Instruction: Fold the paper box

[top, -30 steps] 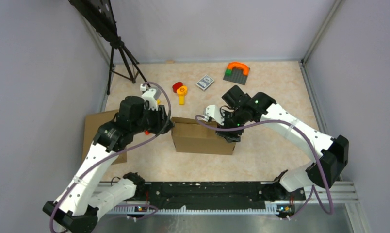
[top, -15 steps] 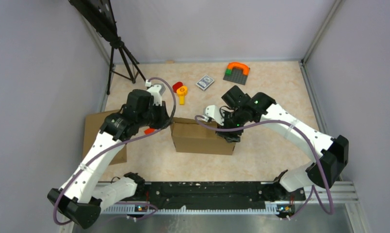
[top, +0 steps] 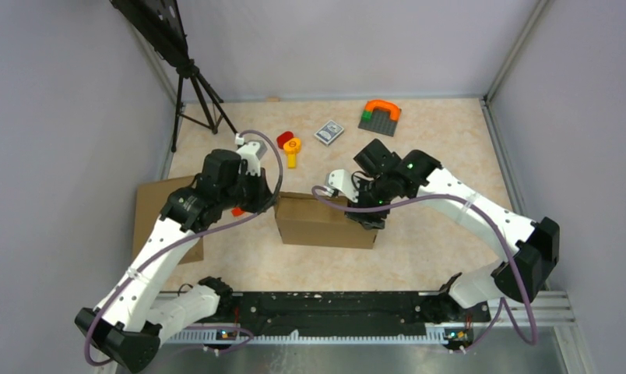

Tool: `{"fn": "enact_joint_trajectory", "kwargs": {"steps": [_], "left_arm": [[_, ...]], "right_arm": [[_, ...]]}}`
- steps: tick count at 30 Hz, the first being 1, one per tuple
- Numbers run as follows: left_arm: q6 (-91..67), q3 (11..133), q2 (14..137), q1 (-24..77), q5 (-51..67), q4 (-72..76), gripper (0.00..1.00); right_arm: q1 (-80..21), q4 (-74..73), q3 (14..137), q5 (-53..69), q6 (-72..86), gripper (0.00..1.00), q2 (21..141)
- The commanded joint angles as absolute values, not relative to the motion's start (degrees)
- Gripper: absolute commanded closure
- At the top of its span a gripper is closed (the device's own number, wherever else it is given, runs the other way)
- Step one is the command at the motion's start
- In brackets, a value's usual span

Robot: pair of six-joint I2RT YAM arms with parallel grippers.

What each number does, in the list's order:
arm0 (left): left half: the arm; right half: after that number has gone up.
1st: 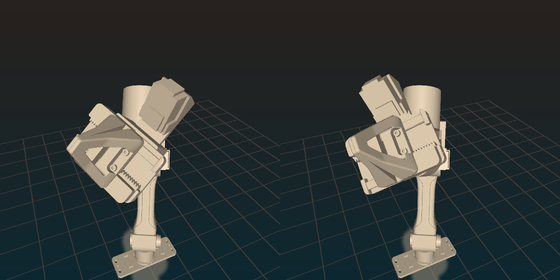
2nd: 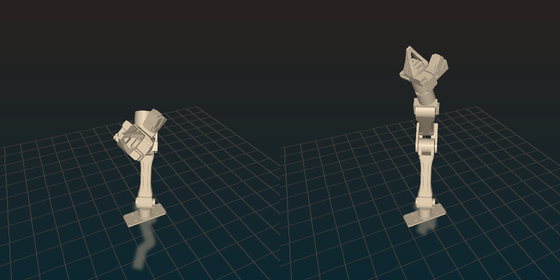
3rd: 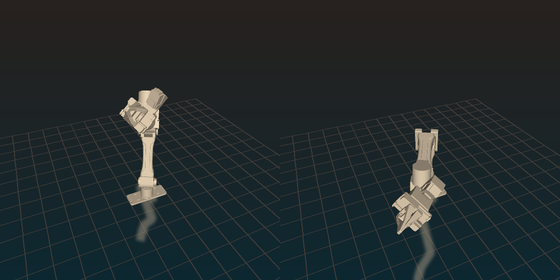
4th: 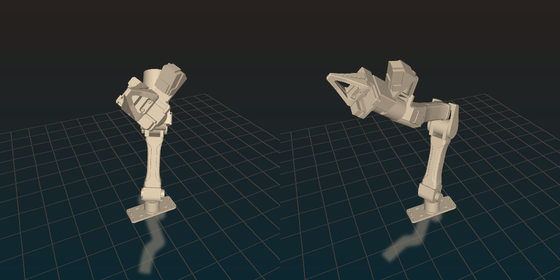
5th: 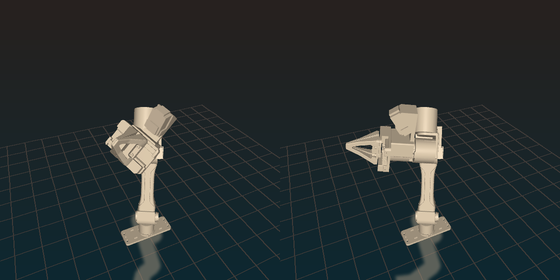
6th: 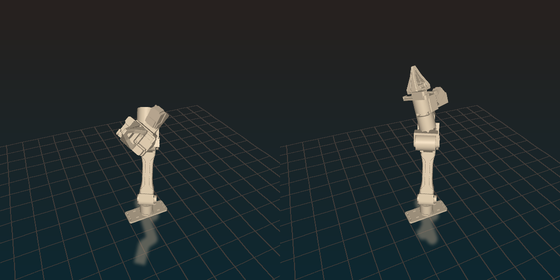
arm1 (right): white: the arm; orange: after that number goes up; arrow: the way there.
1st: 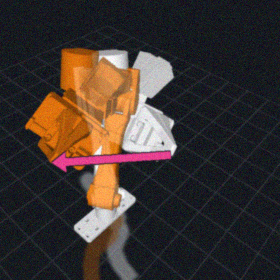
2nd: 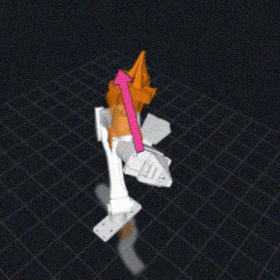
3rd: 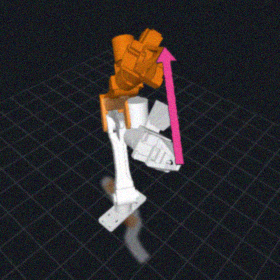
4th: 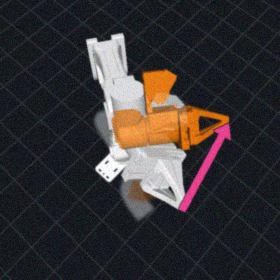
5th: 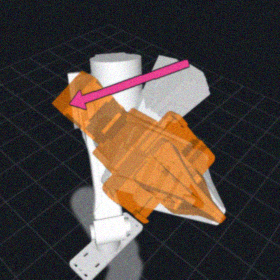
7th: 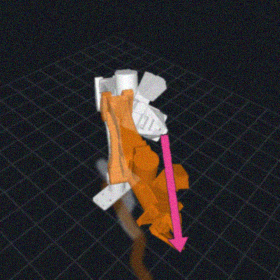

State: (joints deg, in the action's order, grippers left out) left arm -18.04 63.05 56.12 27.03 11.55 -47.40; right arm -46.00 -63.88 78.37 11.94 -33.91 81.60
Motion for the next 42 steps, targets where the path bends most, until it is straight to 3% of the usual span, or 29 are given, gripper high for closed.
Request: {"fn": "enact_joint_trajectory", "kwargs": {"steps": [1,17,22,25,28,31,37,42], "left_arm": [[-17.84,60.32,53.39,27.37,15.26,-45.76,1.0],[-19.42,55.29,50.06,28.02,16.86,-42.88,1.0],[-19.57,58.76,49.81,28.01,15.69,-43.95,0.59],[-20.08,61.5,49.5,27.9,13.64,-45.18,0.4],[-22.06,64.09,49.77,27.86,9.85,-45.95,0.03],[-31.01,67.58,51.25,27.48,-4.77,-49.96,0.02],[-37.28,70.56,57.6,25.44,5.1,-48.08,0.02],[-44.12,70.83,58.54,24.56,3.28,-45.05,0.01]], "right_arm": [[-47.0,-59.73,76.31,7.13,-30.88,0.44,80.93],[-49.7,-52.19,70.54,0.26,-30.45,0.34,75.06],[-49.7,-53.27,71.19,0.5,-31.39,0.32,75.08],[-49.73,-53.72,71.4,1.15,-31.41,0.29,75.04],[-49.68,-53.13,71.18,0.77,-31.14,0.26,74.5],[-49.68,-52.78,71.15,0.7,-31.07,0.25,74.1],[-49.74,-53.08,71.19,0.77,-31.37,0.24,73.77],[-49.68,-53.23,71.22,1.26,-31.22,0.24,73.65]]}}
